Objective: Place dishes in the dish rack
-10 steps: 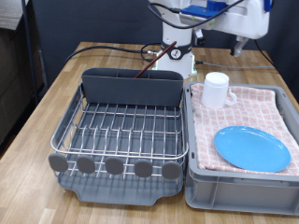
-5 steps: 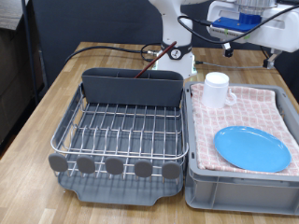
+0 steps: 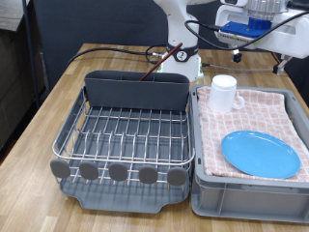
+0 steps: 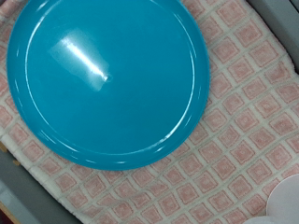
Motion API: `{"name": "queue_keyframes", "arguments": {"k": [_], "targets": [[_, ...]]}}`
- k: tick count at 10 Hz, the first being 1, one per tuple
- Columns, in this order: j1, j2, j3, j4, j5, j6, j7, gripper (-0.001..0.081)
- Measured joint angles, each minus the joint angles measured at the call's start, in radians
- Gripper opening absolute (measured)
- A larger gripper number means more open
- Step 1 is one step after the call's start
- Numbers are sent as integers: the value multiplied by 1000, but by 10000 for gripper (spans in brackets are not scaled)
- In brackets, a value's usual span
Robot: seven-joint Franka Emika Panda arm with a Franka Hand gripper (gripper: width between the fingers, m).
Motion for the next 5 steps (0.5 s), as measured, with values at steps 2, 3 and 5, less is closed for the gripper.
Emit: {"name": "queue_keyframes", "arguments": {"k": [2, 3, 5], "targets": [[0, 0, 2, -37, 52, 79, -59, 802], [0, 0, 4, -64, 81, 136, -78, 802], [0, 1, 5, -120, 125, 240, -105, 802]]}}
